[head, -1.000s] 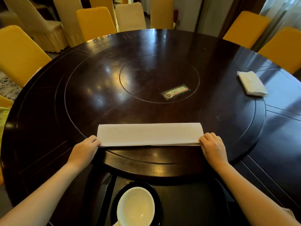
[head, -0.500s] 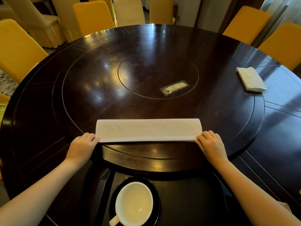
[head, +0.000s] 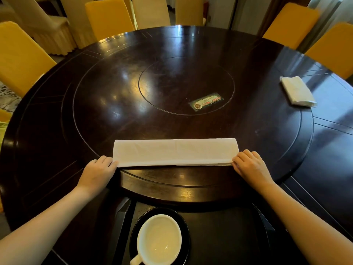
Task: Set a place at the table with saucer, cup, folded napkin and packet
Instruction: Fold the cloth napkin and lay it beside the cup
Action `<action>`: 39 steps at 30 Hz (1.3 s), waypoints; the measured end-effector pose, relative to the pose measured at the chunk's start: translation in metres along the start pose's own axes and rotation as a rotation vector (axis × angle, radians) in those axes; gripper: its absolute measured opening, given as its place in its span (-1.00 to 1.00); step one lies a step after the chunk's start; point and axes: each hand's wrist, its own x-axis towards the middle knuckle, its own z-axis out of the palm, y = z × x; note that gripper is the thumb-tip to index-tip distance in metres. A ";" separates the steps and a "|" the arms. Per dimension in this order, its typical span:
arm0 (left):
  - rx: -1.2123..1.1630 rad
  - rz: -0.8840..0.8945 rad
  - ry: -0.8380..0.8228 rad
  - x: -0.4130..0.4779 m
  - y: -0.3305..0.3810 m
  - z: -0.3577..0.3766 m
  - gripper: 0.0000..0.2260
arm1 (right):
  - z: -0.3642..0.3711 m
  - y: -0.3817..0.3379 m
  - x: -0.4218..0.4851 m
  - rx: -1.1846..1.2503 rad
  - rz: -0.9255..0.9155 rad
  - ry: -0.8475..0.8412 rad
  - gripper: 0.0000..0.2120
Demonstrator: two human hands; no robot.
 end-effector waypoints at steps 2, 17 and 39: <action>0.020 0.009 0.002 0.000 0.000 0.001 -0.82 | -0.001 0.001 -0.002 -0.003 -0.023 -0.018 -0.83; -0.012 0.129 0.039 0.010 0.000 -0.004 -0.82 | 0.000 0.001 0.013 0.043 0.094 0.069 -0.88; -0.003 0.203 0.103 0.012 0.000 -0.008 -0.65 | 0.009 0.008 -0.007 0.074 -0.012 0.045 -0.77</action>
